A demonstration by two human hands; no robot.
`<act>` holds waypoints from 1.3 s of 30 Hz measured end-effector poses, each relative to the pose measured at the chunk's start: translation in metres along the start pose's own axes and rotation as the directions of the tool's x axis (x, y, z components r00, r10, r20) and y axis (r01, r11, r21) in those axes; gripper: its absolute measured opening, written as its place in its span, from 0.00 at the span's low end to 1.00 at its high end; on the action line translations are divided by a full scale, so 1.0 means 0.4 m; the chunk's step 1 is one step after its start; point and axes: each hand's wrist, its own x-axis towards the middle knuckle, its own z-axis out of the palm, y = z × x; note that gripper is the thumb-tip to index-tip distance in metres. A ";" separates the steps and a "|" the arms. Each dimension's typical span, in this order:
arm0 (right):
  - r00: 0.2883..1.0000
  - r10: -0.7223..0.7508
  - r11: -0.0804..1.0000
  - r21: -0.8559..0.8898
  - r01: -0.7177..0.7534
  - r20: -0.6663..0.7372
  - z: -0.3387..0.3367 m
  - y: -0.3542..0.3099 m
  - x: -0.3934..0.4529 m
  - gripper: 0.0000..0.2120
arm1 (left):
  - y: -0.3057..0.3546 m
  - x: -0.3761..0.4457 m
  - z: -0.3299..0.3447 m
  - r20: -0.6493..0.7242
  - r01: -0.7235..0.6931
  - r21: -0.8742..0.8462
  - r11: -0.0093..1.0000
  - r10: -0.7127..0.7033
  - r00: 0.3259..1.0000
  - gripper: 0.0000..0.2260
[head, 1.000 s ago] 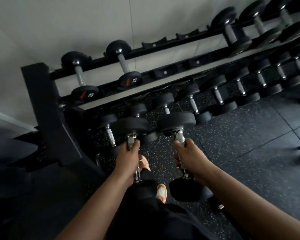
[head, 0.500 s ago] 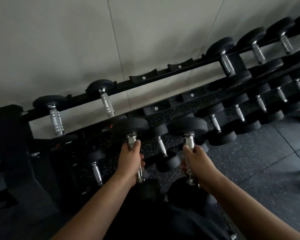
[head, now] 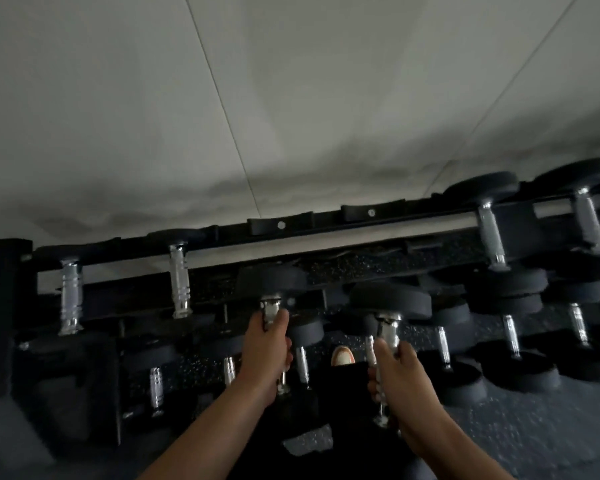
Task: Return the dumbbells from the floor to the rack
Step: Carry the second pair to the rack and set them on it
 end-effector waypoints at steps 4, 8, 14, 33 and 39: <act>1.000 0.008 0.997 -0.078 -0.008 0.004 -0.068 -0.050 0.102 0.13 | 0.050 0.075 0.075 -0.065 0.022 -0.034 0.999 -0.024 0.998 0.05; 0.999 -0.003 0.997 -0.078 0.006 0.039 -0.115 -0.086 0.175 0.14 | 0.098 0.147 0.115 -0.104 -0.001 -0.037 0.999 -0.002 0.995 0.07; 0.999 -0.007 0.993 -0.121 0.013 0.049 -0.134 -0.126 0.255 0.11 | 0.154 0.223 0.145 -0.119 -0.033 -0.002 0.999 0.032 0.992 0.05; 0.992 -0.006 0.989 -0.147 0.025 0.130 -0.082 -0.221 0.371 0.11 | 0.075 0.369 0.193 -0.189 -0.143 0.218 0.965 0.185 0.964 0.15; 0.989 -0.093 0.980 -0.164 0.111 0.118 -0.055 -0.275 0.447 0.12 | 0.077 0.366 0.196 -0.228 -0.154 0.397 0.905 0.260 0.938 0.18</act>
